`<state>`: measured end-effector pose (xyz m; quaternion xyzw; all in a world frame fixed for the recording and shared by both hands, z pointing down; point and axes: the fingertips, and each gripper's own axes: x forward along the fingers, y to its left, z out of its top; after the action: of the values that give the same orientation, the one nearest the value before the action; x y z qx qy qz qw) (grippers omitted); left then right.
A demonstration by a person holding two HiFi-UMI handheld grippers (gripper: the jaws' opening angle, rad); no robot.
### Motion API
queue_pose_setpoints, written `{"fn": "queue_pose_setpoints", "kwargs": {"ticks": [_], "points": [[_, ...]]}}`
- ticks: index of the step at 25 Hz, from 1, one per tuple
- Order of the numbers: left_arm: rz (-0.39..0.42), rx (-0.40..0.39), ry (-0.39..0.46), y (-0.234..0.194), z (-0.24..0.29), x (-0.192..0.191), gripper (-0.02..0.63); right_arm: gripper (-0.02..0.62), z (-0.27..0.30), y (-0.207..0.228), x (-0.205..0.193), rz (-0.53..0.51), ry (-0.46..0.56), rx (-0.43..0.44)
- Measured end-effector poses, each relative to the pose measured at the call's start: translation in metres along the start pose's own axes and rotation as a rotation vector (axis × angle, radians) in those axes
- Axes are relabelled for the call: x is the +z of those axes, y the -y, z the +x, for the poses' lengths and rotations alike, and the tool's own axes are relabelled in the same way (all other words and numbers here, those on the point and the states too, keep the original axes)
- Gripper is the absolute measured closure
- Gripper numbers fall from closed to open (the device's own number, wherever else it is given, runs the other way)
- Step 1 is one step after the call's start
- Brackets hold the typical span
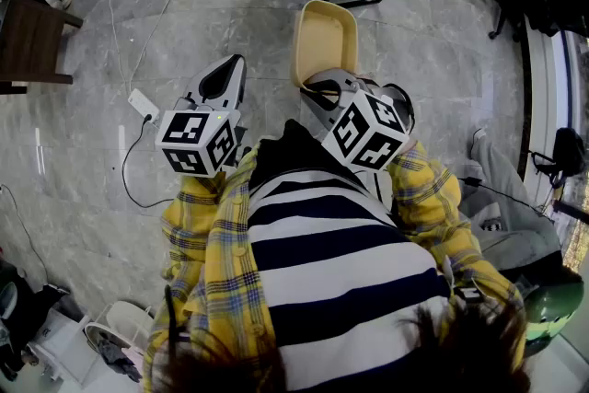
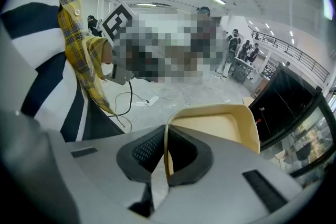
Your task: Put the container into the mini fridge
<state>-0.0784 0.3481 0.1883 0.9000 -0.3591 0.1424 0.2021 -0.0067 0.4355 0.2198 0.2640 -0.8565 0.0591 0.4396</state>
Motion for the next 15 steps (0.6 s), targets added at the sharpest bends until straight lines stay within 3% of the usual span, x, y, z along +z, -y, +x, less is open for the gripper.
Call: {"fn": "queue_pose_setpoints", "kwargs": {"ticks": [4, 15], "points": [[0.043, 0.020, -0.008, 0.007, 0.008, -0.002, 0.589, 0.565, -0.001, 0.004, -0.009, 0.000, 0.004, 0.010], [0.020, 0.080, 0.005, 0.008, 0.013, -0.023, 0.589, 0.565, 0.014, -0.002, -0.033, -0.016, -0.009, 0.081]]}}
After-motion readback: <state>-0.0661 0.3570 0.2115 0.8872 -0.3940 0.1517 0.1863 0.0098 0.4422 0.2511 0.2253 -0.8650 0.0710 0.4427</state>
